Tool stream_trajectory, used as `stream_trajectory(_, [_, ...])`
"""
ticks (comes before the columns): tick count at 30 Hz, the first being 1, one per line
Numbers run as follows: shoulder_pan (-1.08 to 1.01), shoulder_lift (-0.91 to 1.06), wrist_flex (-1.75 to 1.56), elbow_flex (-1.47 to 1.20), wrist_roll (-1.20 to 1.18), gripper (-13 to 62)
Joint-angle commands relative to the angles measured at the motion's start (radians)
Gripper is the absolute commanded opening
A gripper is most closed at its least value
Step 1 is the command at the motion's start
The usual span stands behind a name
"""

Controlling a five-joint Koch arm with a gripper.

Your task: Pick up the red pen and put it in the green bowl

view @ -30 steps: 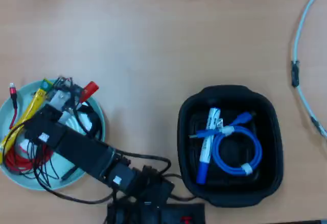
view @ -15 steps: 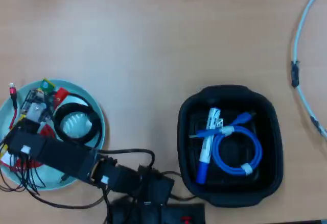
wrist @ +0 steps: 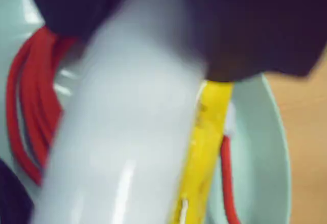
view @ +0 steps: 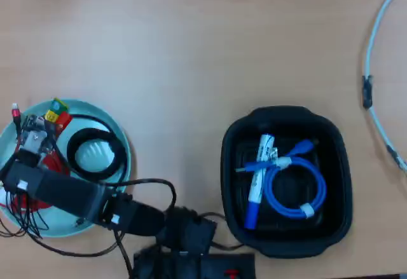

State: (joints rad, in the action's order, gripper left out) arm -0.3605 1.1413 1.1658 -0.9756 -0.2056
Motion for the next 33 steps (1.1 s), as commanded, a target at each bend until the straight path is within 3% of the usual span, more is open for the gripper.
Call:
stream_trajectory(1, [0.012, 0.017, -0.092, 0.014, -0.031, -6.8])
stream_trajectory(21, [0.005, 0.040, -0.563, -0.492, -0.034, -6.8])
stream_trajectory(33, [0.005, 0.048, -0.505, -0.508, -0.025, -6.2])
